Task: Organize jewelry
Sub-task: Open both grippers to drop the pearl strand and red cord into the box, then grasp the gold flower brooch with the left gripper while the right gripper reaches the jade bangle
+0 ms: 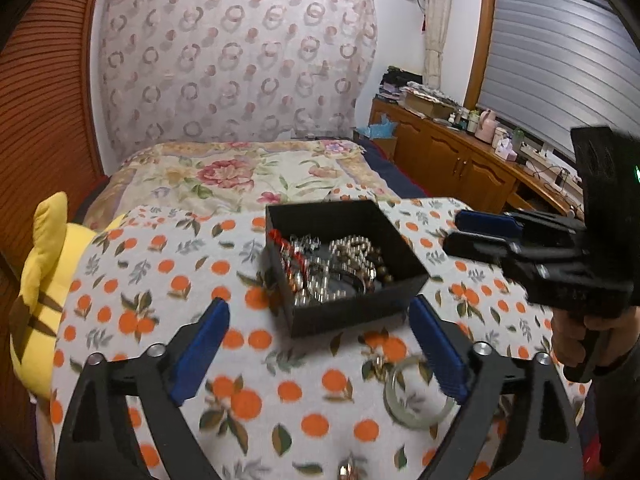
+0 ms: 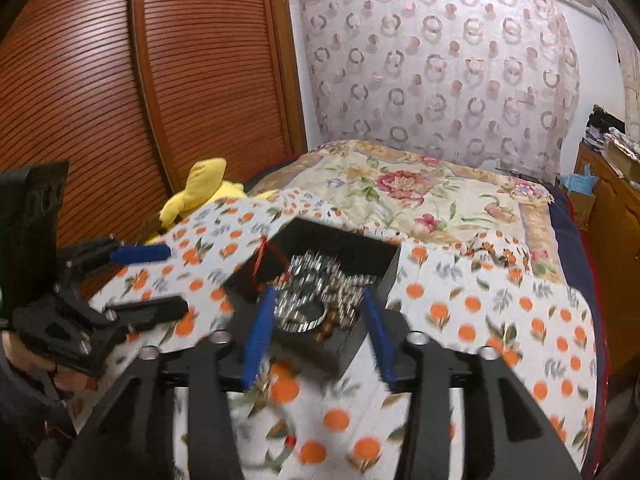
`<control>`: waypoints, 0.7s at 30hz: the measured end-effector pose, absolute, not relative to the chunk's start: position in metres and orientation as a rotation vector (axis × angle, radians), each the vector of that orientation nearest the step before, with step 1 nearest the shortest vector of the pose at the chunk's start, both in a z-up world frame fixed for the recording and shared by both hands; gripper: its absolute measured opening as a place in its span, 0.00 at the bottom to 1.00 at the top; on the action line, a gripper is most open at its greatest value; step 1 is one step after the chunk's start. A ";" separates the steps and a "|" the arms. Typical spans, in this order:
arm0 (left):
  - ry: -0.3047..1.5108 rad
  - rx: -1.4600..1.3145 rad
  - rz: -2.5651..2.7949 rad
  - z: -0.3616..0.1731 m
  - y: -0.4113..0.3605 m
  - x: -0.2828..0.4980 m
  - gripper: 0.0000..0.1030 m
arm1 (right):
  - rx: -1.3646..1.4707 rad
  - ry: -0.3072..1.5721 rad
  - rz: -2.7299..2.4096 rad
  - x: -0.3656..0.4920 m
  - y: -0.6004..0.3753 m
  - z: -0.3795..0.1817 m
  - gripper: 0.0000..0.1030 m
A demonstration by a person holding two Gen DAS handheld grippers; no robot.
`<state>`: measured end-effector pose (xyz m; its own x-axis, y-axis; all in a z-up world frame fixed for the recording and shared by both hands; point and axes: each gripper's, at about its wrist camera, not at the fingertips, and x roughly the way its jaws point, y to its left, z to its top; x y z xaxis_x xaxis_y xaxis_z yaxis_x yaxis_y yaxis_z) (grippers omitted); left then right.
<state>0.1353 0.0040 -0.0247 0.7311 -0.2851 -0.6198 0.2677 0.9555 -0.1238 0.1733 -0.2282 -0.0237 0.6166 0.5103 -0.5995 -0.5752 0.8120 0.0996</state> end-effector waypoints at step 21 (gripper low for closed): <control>0.861 0.058 -0.287 -0.085 0.021 0.072 0.93 | -0.247 0.872 0.705 0.116 -0.190 -0.112 0.80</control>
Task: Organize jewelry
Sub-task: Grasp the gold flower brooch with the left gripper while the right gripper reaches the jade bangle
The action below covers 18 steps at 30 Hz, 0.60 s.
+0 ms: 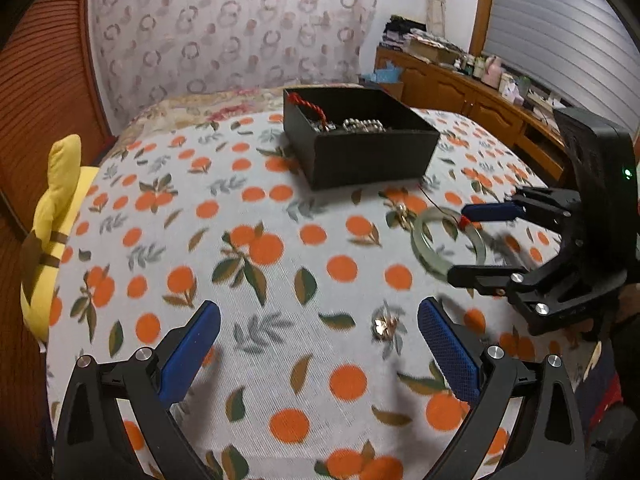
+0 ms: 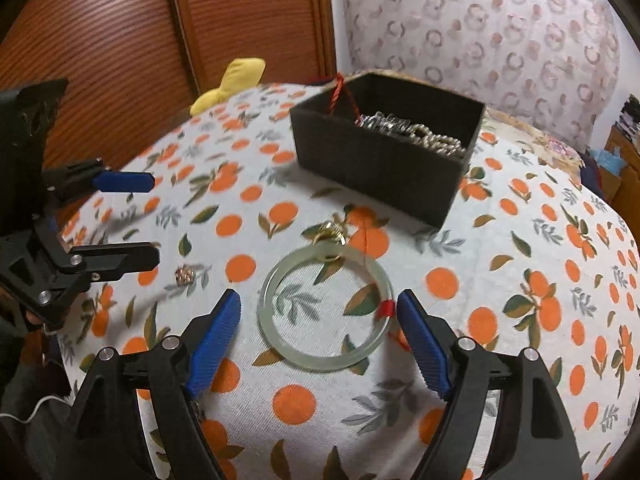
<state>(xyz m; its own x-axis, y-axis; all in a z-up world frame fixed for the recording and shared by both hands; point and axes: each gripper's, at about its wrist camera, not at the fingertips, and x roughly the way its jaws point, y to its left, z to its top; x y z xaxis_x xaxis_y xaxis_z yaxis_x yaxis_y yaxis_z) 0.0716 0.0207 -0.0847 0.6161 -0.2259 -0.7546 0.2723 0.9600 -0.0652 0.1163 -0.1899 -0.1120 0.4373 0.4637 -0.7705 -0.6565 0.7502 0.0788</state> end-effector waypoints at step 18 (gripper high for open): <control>0.905 0.052 -0.341 -0.096 -0.007 0.060 0.46 | -0.265 0.832 0.652 0.076 -0.210 -0.110 0.72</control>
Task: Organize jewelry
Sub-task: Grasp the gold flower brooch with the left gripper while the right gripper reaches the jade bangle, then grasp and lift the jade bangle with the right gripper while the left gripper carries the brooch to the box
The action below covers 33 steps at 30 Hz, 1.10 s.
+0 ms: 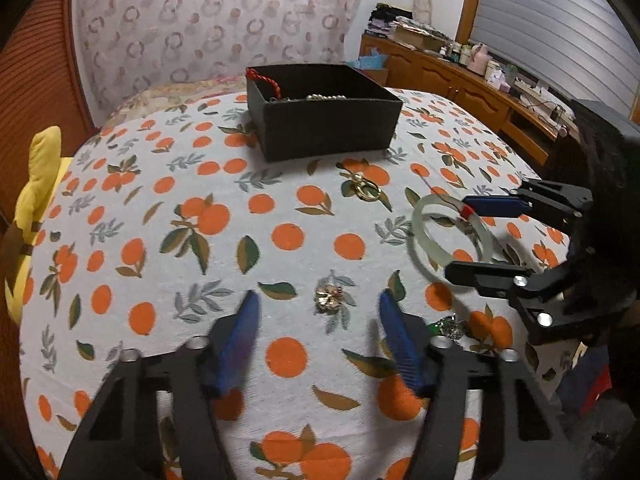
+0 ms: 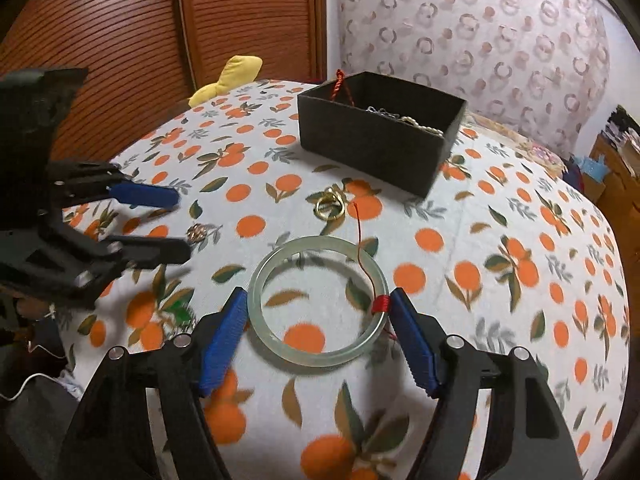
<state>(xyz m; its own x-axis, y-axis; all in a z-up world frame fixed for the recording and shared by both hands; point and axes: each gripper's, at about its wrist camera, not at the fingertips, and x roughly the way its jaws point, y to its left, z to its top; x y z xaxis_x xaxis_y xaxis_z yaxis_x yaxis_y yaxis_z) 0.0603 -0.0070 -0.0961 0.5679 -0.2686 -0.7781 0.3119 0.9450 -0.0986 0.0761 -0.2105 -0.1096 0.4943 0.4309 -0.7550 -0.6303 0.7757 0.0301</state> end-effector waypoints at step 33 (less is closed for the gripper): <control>0.768 0.009 -0.331 -0.064 -0.008 0.072 0.14 | -0.296 0.849 0.623 0.078 -0.213 -0.113 0.72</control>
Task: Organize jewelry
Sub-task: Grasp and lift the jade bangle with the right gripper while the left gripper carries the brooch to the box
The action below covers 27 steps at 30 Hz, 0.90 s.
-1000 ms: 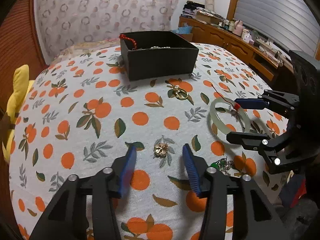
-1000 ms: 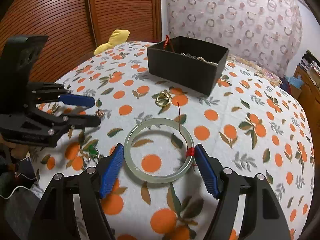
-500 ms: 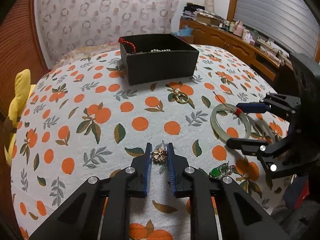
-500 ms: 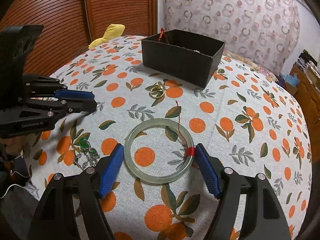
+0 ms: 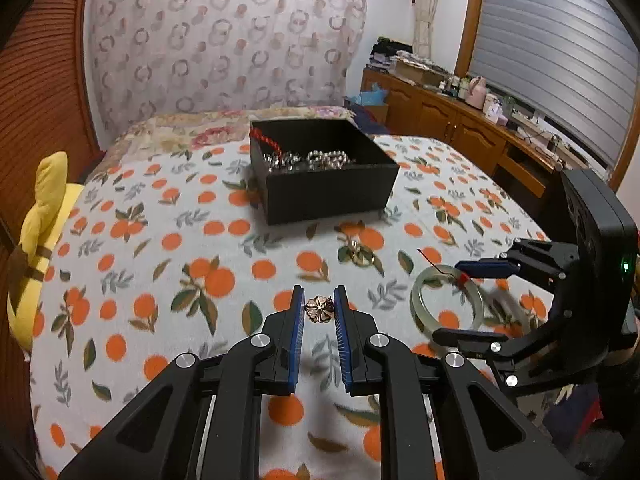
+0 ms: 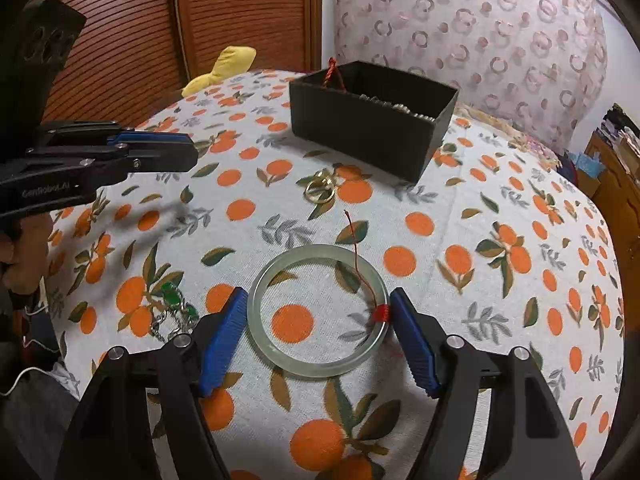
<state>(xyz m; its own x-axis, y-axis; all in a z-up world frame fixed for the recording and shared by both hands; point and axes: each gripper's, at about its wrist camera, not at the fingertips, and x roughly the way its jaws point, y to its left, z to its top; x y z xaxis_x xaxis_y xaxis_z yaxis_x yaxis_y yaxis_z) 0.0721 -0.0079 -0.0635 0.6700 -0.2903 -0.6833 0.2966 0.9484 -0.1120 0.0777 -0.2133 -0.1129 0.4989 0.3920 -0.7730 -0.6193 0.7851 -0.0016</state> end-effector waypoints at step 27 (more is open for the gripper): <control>0.702 -0.014 -0.290 -0.040 -0.005 0.142 0.14 | -0.124 0.651 0.585 0.203 -0.214 -0.046 0.73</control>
<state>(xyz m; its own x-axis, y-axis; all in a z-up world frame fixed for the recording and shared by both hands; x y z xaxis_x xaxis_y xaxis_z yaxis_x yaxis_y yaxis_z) 0.1420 -0.0048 -0.0400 0.7251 -0.2673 -0.6347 0.2579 0.9599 -0.1096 0.2031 -0.2137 -0.0460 0.6414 0.4744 -0.6030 -0.5498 0.8324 0.0701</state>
